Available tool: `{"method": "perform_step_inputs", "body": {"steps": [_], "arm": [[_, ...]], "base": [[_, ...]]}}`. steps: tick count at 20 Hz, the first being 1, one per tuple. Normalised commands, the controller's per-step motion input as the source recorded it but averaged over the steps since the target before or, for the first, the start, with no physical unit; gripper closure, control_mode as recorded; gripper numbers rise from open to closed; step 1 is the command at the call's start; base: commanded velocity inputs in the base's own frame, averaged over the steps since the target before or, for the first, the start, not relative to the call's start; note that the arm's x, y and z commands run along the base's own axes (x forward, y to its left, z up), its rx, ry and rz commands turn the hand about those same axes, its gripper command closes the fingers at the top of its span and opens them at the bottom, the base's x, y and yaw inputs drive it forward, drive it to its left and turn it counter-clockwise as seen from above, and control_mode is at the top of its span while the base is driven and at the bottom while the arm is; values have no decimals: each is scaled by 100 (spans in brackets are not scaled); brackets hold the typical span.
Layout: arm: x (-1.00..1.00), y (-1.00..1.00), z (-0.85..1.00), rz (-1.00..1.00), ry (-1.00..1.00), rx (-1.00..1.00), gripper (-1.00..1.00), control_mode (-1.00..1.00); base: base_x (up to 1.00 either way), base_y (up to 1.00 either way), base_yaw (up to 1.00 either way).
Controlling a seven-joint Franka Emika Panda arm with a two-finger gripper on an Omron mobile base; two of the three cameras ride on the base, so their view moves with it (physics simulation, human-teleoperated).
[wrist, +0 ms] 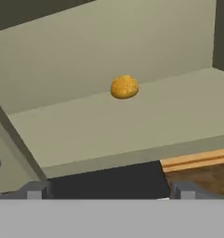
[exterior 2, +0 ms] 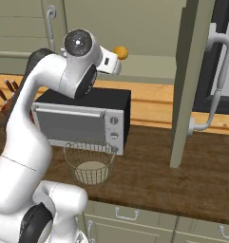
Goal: Open the cabinet, pick up the bread from the cabinet and place it in the basket. Then move the basket to the dining counter.
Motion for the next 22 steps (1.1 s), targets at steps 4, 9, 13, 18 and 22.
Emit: {"method": "perform_step_inputs", "body": {"steps": [4, 9, 13, 18, 22], "arm": [[53, 2, 58, -4, -10, -9, -100, -100], [73, -1, 24, 3, 19, -6, -100, -100], [61, -33, 0, 12, 2, 0, -100, -100], [25, -18, -11, 3, 0, -3, -100, -100], [36, -13, -8, 0, 2, -8, -100, -100]], "base": [[0, 0, 0], [0, 0, 0], [0, 0, 0], [0, 0, 0], [0, 0, 0]]}}
